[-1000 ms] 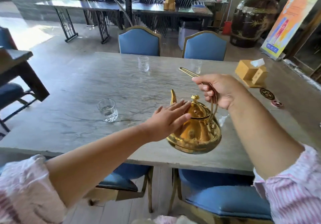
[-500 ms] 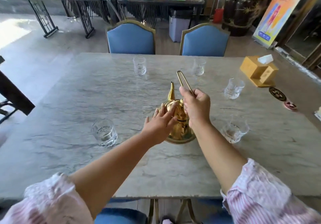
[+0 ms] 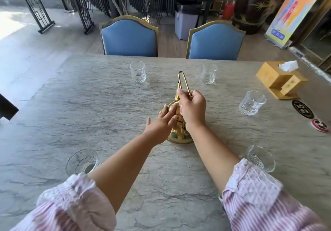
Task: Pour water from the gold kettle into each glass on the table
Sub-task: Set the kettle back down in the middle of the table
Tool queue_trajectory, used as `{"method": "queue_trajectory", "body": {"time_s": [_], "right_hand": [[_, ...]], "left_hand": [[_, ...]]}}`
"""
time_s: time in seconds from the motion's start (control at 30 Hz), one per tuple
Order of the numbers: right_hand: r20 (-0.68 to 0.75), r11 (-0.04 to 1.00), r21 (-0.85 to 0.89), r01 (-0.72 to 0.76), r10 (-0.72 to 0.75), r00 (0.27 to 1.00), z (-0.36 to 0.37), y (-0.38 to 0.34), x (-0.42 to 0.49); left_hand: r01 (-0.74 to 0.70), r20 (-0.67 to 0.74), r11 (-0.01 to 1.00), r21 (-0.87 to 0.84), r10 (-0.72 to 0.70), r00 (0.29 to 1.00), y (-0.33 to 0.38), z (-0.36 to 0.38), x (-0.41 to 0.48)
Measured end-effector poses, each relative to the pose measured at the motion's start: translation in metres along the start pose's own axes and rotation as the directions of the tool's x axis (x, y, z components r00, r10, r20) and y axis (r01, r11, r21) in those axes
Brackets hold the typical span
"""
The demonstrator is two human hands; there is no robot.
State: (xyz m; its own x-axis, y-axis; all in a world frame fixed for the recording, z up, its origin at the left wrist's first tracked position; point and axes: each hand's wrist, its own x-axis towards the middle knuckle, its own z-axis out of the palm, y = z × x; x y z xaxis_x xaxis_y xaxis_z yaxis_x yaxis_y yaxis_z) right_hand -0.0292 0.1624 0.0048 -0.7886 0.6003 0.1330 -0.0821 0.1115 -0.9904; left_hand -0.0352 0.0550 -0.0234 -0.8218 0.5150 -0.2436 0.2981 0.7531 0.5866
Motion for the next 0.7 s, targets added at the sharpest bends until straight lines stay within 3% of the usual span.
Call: {"method": "queue_trajectory", "body": {"time_s": [0.13, 0.23, 0.7], "right_hand": [[0.161, 0.971, 0.178, -0.158, 0.129, 0.978, -0.001, -0.008, 0.007], [0.265, 0.952, 0.177, -0.250, 0.199, 0.943, -0.005, -0.013, 0.010], [0.199, 0.957, 0.218, -0.191, 0.148, 0.969, 0.012, 0.000, 0.036]], "left_hand": [[-0.039, -0.032, 0.999, -0.002, 0.039, 0.999, -0.008, 0.003, 0.006], [-0.060, -0.062, 0.998, -0.014, 0.059, 0.996, -0.013, 0.010, 0.007], [-0.045, -0.146, 0.999, -0.012, 0.043, 0.988, -0.015, 0.011, 0.041]]}}
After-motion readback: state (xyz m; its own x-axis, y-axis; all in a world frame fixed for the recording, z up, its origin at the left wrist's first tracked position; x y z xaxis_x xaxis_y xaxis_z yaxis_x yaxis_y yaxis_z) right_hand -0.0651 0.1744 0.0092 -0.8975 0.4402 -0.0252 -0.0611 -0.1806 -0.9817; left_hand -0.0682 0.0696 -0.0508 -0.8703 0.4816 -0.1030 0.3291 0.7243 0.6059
